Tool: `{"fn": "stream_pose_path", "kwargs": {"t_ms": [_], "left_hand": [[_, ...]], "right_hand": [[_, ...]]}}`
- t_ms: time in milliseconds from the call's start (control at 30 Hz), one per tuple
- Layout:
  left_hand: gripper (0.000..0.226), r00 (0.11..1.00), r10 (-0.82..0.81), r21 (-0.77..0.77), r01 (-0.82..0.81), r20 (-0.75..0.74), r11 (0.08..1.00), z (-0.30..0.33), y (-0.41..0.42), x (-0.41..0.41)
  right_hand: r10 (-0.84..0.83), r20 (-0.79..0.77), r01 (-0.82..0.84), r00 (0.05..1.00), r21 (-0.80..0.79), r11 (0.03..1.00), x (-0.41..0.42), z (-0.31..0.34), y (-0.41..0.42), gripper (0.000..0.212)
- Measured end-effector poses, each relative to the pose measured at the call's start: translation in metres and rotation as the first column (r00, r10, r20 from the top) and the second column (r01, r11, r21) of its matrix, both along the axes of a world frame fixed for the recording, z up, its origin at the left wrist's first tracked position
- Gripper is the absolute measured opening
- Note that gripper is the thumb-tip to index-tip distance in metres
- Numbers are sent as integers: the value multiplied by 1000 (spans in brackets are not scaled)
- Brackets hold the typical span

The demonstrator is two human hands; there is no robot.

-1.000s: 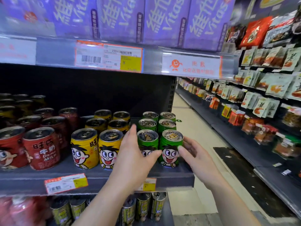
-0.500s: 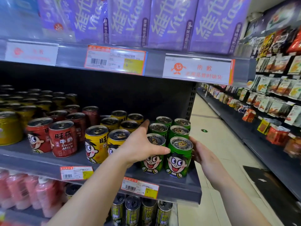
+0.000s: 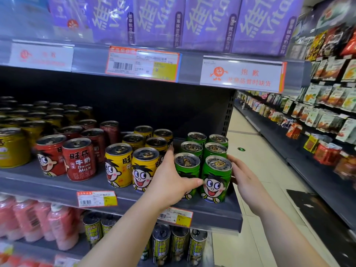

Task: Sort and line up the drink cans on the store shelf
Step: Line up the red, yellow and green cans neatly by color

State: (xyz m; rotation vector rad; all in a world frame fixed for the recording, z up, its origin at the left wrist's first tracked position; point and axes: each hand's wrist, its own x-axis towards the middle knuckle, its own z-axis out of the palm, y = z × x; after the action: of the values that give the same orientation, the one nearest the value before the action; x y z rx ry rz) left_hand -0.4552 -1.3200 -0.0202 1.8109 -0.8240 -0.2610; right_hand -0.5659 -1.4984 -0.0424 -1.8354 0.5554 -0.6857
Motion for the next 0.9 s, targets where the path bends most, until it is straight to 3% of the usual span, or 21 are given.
{"fn": "stream_pose_path", "kwargs": {"t_ms": [200, 367, 467, 567, 633, 733, 900], "left_hand": [[75, 998, 39, 27, -40, 51, 999, -13, 4, -3], [61, 981, 109, 3, -110, 159, 994, -25, 9, -9], [79, 942, 200, -17, -203, 271, 979, -37, 16, -16], [84, 887, 269, -99, -250, 376, 963, -40, 21, -23], [84, 876, 276, -103, -256, 395, 961, -43, 21, -21], [83, 892, 263, -36, -269, 369, 963, -45, 19, -17], [77, 890, 256, -8, -273, 377, 962, -45, 18, -14]], "right_hand": [[7, -30, -5, 1000, 67, 998, 10, 6, -5, 32], [15, -46, -12, 999, 72, 997, 16, 3, -11, 34], [14, -23, -12, 1000, 68, 998, 16, 3, -14, 33], [-190, 36, 190, 981, -8, 982, 15, 5, -24, 29], [-246, -13, 244, 969, -72, 967, 16, 7, -33, 34], [-128, -132, 109, 983, -141, 984, 25, 12, -41, 46], [-101, -138, 69, 985, -221, 973, 40, 12, -52, 35]]}}
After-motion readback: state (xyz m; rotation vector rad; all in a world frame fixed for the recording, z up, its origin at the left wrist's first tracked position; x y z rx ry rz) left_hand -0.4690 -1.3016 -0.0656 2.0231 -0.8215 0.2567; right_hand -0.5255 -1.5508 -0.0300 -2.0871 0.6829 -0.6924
